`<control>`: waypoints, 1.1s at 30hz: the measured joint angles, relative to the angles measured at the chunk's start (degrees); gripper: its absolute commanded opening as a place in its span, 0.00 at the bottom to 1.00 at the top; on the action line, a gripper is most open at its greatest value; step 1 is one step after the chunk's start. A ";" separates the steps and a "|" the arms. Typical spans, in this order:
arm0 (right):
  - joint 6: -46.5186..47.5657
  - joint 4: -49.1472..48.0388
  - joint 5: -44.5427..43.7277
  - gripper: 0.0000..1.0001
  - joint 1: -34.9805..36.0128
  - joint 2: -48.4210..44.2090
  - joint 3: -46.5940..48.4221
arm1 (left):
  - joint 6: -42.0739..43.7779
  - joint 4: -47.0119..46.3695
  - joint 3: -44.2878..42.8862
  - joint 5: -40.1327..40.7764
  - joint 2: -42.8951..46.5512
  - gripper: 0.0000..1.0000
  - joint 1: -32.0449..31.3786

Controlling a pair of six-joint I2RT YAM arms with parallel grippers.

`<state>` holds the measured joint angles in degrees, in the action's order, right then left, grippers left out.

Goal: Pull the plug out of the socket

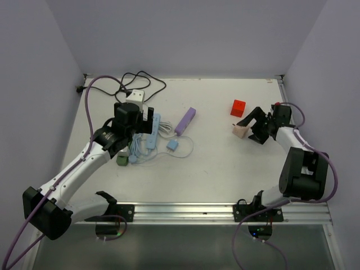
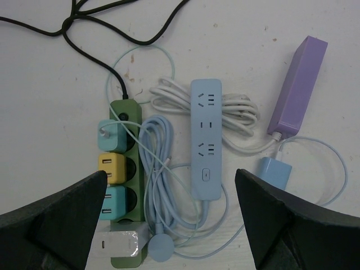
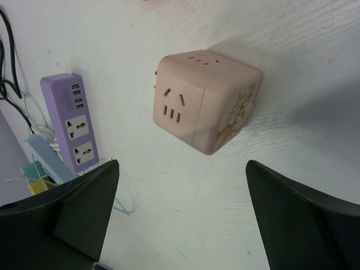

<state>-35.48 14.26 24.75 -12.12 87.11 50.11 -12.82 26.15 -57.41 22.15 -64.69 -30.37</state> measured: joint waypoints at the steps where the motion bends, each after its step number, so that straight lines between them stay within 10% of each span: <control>1: 0.22 0.81 -0.11 0.99 0.00 -1.01 0.00 | -0.02 0.00 0.02 0.57 -0.02 1.00 0.00; 33: 5.92 3.78 6.99 0.99 11.47 -12.52 -3.87 | -13.35 13.77 8.04 7.15 -3.43 1.00 8.17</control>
<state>-29.56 18.04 31.75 -0.64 74.59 46.24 -26.17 39.92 -49.36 29.30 -68.12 -22.20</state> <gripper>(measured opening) 0.986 0.995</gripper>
